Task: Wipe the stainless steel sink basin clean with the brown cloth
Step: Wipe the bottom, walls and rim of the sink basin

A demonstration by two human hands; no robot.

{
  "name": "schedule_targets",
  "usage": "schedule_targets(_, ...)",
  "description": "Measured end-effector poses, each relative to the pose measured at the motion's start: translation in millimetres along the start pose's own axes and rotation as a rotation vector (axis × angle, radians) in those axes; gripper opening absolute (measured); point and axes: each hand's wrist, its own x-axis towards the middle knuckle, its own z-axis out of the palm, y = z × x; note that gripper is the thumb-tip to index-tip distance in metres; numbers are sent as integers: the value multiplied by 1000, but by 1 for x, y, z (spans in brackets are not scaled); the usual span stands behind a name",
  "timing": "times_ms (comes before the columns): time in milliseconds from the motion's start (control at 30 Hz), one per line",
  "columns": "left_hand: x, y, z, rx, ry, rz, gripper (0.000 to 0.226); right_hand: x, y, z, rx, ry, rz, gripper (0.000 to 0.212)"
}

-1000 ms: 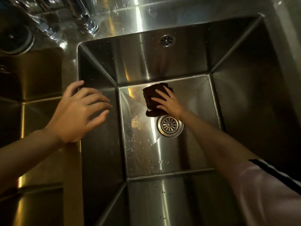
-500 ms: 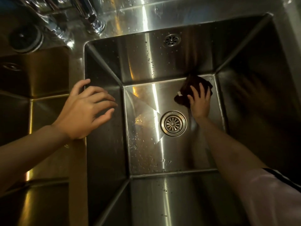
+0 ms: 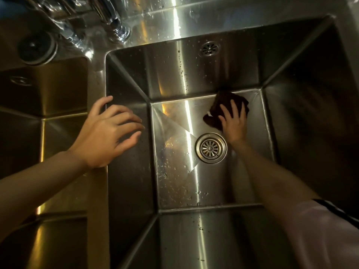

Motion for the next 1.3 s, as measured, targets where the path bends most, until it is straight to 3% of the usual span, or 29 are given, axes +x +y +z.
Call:
schedule_targets(100, 0, -1, 1, 1, 5, 5, 45, 31, 40, -17, -48, -79, -276, 44)
schedule_targets(200, 0, -3, 3, 0, 0, 11, 47, 43, 68, -28, -77, -66, -314, 44)
schedule_targets(367, -1, -6, 6, 7, -6, 14, 48, 29, 66, -24, -42, 19, -6, 44)
schedule_targets(600, -1, -4, 5, 7, 9, 4, 44, -14, -12, -6, 154, 100, 578, 48)
schedule_targets(700, 0, -2, 3, 4, 5, -1, 44, -27, -49, 1, 261, 109, 729, 49)
schedule_targets(833, 1, 1, 0, 20, -18, -8, 45, -38, -66, 10, 215, 53, 596, 48)
schedule_targets(1033, 0, 1, 0, 31, -7, -7, 45, -5, -1, -10, 80, -16, 182, 46)
schedule_targets(1167, 0, 1, 1, 29, -3, -10, 46, 22, 31, -28, 101, 11, 286, 46)
schedule_targets(1300, 0, 1, 1, 31, 2, -10, 47, 23, 13, -25, 138, 74, 461, 46)
